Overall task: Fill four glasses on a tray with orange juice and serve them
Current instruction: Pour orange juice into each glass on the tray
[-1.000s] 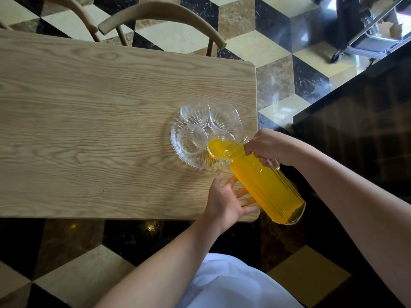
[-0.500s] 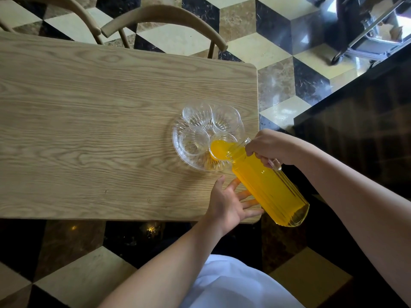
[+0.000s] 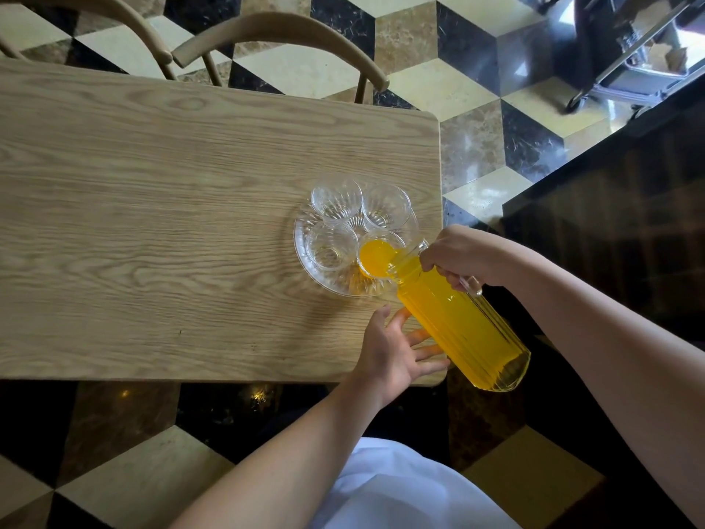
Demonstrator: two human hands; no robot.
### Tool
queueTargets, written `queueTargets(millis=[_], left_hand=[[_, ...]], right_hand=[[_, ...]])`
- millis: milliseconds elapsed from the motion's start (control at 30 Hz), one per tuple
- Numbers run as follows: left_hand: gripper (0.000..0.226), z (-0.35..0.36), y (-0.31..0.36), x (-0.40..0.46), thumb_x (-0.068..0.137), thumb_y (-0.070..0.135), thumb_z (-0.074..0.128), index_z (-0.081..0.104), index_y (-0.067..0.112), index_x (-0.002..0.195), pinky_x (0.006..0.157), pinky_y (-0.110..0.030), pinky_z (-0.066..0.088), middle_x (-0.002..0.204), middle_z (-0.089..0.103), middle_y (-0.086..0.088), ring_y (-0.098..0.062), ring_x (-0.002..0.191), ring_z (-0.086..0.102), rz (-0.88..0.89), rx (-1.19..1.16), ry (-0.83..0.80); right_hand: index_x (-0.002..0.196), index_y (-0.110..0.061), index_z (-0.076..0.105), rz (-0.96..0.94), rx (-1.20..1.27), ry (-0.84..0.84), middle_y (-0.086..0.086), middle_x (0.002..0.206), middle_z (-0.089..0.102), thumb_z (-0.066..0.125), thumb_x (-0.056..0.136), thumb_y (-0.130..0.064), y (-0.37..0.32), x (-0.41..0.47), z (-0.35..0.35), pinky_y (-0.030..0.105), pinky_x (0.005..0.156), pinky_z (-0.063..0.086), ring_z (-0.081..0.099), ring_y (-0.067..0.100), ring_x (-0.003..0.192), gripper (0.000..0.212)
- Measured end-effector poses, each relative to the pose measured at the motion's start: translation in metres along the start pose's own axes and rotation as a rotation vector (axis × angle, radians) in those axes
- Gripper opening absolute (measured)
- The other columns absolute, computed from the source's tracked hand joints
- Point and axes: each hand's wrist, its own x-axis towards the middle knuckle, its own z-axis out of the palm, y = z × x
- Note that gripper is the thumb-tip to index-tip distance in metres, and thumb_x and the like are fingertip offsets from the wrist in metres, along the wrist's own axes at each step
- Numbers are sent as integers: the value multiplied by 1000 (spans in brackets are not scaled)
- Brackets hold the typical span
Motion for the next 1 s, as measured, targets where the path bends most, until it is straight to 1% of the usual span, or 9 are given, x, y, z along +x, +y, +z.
queueTargets(millis=[133, 233, 367, 533, 600, 700, 767, 900, 1000], left_hand=[[53, 1, -2, 1, 102, 50, 31, 47, 22, 144, 104, -64, 46, 135, 61, -26, -50, 121, 60, 42, 42, 39], [47, 5, -2, 0, 101, 41, 33, 53, 21, 138, 102, -62, 49, 130, 64, -25, -48, 118, 63, 94, 79, 89], [49, 4, -3, -1, 100, 40, 34, 53, 22, 141, 102, -60, 51, 128, 67, -21, -43, 115, 67, 144, 161, 119], [47, 11, -1, -1, 104, 37, 37, 43, 20, 147, 103, -64, 49, 124, 68, -20, -43, 113, 68, 168, 199, 166], [45, 15, 0, 1, 104, 37, 36, 39, 25, 147, 104, -61, 49, 124, 65, -18, -41, 114, 66, 181, 227, 157], [59, 24, 2, 3, 103, 38, 33, 24, 22, 160, 103, -55, 50, 116, 63, -10, -34, 105, 66, 186, 270, 147], [60, 30, 4, 5, 103, 39, 31, 23, 22, 160, 104, -53, 48, 111, 63, -5, -31, 104, 65, 194, 294, 143], [57, 41, 8, 13, 104, 41, 31, 29, 25, 158, 99, -49, 50, 121, 62, -8, -37, 118, 61, 192, 274, 177], [56, 52, 13, 14, 104, 40, 32, 28, 25, 158, 89, -44, 53, 130, 58, -12, -38, 121, 59, 197, 244, 188]], right_hand=[[66, -2, 57, -33, 8, -5, 11, 51, 49, 61, 92, -15, 2, -3, -1, 26, 47, 35, 44, 21, 40, 30], [61, -2, 54, -70, 38, -4, 7, 42, 46, 61, 92, -14, 6, -7, -2, 23, 43, 33, 41, 19, 31, 34], [65, 2, 59, -107, 36, 17, 14, 49, 51, 61, 91, -18, 12, -10, -4, 28, 47, 38, 43, 21, 35, 32], [76, 3, 63, -113, 83, 26, 18, 55, 52, 62, 89, -17, 17, -11, -8, 29, 46, 36, 43, 24, 38, 24], [79, 3, 63, -115, 98, 29, 15, 54, 51, 62, 88, -16, 19, -9, -12, 27, 43, 34, 42, 22, 37, 21], [81, 4, 65, -129, 101, 29, 15, 53, 51, 61, 88, -18, 21, -8, -19, 25, 41, 33, 42, 23, 38, 23], [82, 8, 67, -130, 88, 39, 18, 56, 53, 61, 89, -19, 21, -8, -25, 24, 41, 35, 43, 24, 41, 28], [73, 2, 64, -132, 67, 59, 22, 63, 57, 61, 88, -21, 17, -4, -37, 26, 46, 38, 47, 25, 52, 28], [69, 1, 64, -134, 62, 66, 22, 61, 57, 62, 84, -22, 13, 0, -47, 28, 49, 38, 48, 26, 54, 28]])
